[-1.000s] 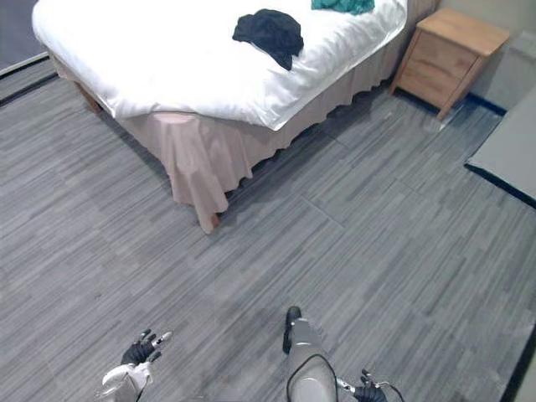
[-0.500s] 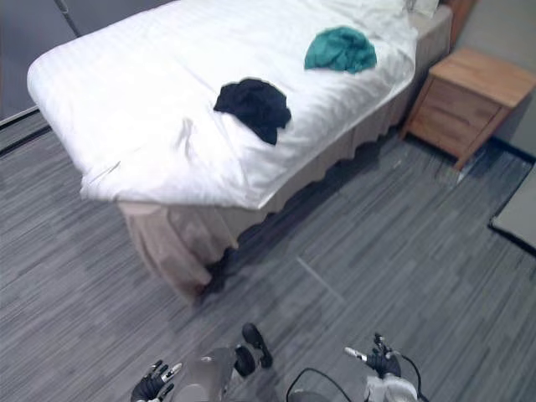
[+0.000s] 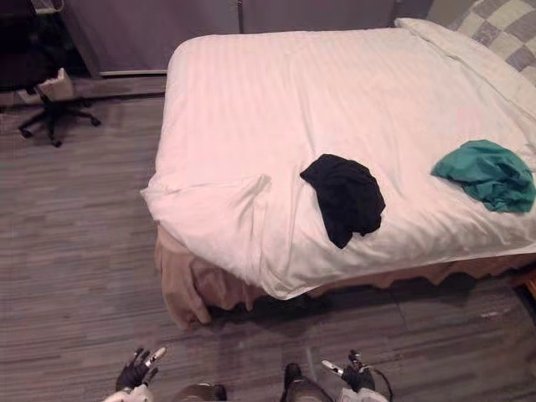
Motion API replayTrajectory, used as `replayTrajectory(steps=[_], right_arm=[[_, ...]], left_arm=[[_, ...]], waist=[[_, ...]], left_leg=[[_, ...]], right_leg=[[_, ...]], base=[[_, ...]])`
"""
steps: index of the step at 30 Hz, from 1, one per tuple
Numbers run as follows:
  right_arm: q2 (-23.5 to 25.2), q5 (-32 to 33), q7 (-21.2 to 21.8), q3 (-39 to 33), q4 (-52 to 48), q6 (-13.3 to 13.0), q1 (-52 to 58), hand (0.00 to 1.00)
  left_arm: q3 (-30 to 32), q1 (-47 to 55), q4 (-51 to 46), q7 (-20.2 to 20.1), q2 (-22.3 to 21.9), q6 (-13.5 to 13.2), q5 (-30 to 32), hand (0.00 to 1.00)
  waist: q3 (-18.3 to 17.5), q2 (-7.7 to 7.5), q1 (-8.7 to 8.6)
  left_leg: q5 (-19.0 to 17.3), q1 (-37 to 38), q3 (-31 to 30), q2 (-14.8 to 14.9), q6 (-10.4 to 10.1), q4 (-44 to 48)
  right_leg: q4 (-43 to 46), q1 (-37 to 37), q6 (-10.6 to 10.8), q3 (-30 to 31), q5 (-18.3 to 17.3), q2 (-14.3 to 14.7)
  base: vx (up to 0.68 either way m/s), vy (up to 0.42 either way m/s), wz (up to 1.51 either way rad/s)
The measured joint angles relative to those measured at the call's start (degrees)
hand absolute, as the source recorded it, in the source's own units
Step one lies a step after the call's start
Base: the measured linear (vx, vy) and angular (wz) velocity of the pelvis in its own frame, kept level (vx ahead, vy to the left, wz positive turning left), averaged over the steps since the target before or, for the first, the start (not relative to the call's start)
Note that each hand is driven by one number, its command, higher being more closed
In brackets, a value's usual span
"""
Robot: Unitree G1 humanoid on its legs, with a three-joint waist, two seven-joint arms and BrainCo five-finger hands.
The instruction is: Tidy the bed and pick cloth on bed and put in laundry
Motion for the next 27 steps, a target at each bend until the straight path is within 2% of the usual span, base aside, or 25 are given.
replayTrajectory(steps=[1,2,3,5,7,11,12,14,18,21,23,25,26,27], right_arm=[[-0.2,0.3,-0.2,0.0,1.3,-0.1,0.1,0.00],[-0.2,0.8,-0.4,0.0,1.7,-0.2,0.3,0.00],[-0.2,1.9,-0.7,0.0,2.4,-0.6,0.9,0.00],[-0.2,2.2,-0.8,0.0,3.5,-0.9,2.2,0.00],[-0.3,2.2,-0.8,0.0,3.5,-1.2,3.1,0.00],[0.0,2.2,-0.7,0.1,3.3,-1.0,3.1,0.00],[0.0,2.2,-0.8,0.1,3.1,-0.7,3.1,0.00],[0.0,2.1,-0.8,0.1,2.9,-0.4,3.0,0.00],[-0.3,2.1,-0.8,0.1,2.4,0.0,1.2,0.00],[-1.0,2.4,-0.8,0.2,-1.1,0.1,-2.6,0.00],[-1.8,4.3,-0.9,0.8,-4.1,0.0,-4.7,0.00],[-2.7,4.9,-0.9,2.3,-6.2,-0.3,-6.5,0.00],[-3.0,5.2,-0.9,2.9,-6.8,-0.6,-6.9,0.00],[-3.2,6.5,-0.9,3.4,-8.7,-1.0,-7.4,0.00]], left_arm=[[0.0,-1.1,-5.5,1.2,3.4,-2.7,2.1,0.00],[0.0,-1.8,-7.8,1.9,5.2,-4.2,3.2,0.00],[0.3,-3.1,-12.3,2.4,8.7,-6.5,4.9,0.00],[1.6,-5.2,-19.7,2.0,14.1,-9.8,6.3,0.00],[1.8,-7.5,-21.9,1.6,17.3,-11.8,6.6,0.00],[-1.1,-12.8,-19.9,-2.0,24.4,-12.1,7.5,0.00],[-3.6,-15.6,-17.0,-3.5,26.8,-11.3,7.4,0.00],[-7.1,-19.1,-13.5,-4.5,28.3,-9.7,8.0,0.00],[-15.5,-29.3,-6.5,-4.7,28.7,-5.7,12.4,0.00],[-22.0,-38.5,0.1,-4.3,28.8,-1.8,17.4,0.00],[-26.4,-43.5,4.7,-3.4,28.7,0.7,20.3,0.00],[-27.6,-48.4,8.6,-2.0,28.5,2.6,22.1,0.00],[-27.6,-49.8,9.6,-1.4,28.5,3.2,22.2,1.00],[-27.6,-52.9,11.5,-0.1,28.4,4.2,23.0,1.00]], waist=[[0.0,-0.10,-0.09],[0.0,-0.09,-0.21],[0.0,0.09,-0.40],[-0.7,0.92,-0.55],[-1.9,1.97,-0.89],[-2.3,2.32,-1.30],[-2.3,2.29,-1.45],[-2.2,2.28,-2.55],[-0.6,2.29,-4.24],[5.2,2.47,-6.65],[8.4,2.43,-7.66],[11.8,2.13,-8.62],[12.7,2.11,-8.83],[14.1,2.05,-9.02]], left_leg=[[0.9,0.1,-0.7,-0.4,0.0,-1.3],[1.1,0.2,-1.0,-0.6,0.1,-1.8],[1.6,0.7,-1.4,-1.0,0.2,-2.7],[1.9,1.7,-1.7,-1.9,0.6,-4.0],[2.2,1.8,-2.0,-2.7,1.0,-4.9],[2.3,2.2,-1.5,-3.1,1.1,-5.5],[2.5,2.6,-0.9,-3.1,1.1,-5.9],[2.5,2.6,-0.4,-3.1,1.1,-6.0],[3.2,-0.9,2.4,-3.4,1.1,-6.7],[4.2,-4.1,4.2,-4.1,1.5,-6.7],[4.8,-5.8,6.5,-4.3,1.7,-6.5],[4.8,-7.6,8.5,-4.3,1.7,-5.3],[4.8,-7.9,9.1,-4.3,1.7,-4.9],[4.8,-9.4,10.3,-4.2,1.7,-4.5]], right_leg=[[-0.3,0.1,0.0,-0.5,0.0,-0.3],[-0.5,0.2,0.0,-0.9,0.0,-0.4],[-1.3,1.1,0.2,-1.4,0.2,-0.7],[-2.6,2.4,0.7,-1.9,0.6,-1.3],[-4.3,3.1,1.2,-2.2,1.4,-1.8],[-5.8,3.8,1.4,-1.9,2.2,-2.0],[-5.8,3.8,1.3,-1.5,2.3,-1.8],[-5.9,3.5,1.3,-1.1,2.5,-1.8],[-5.7,-1.7,1.2,1.8,3.8,-1.7],[-5.4,-6.0,1.3,4.3,5.7,-2.0],[-3.5,-9.7,1.3,6.4,5.9,-2.0],[-1.5,-12.5,1.1,7.6,5.7,-2.1],[-1.1,-13.2,1.1,7.8,5.6,-2.2],[-0.5,-15.1,1.1,8.3,5.7,-2.2]], base=[[0.01,0.008,0.39],[0.01,0.032,0.29],[0.01,0.048,0.24],[0.03,0.069,0.18],[0.04,0.075,0.11],[0.02,0.041,-0.02],[0.00,0.007,-0.13],[-0.02,0.004,-0.19],[-0.06,0.006,-0.33],[-0.08,0.010,-0.28],[-0.04,0.020,-0.51],[-0.01,0.011,-0.26],[-0.01,-0.005,-0.12],[-0.01,-0.013,-0.15]])
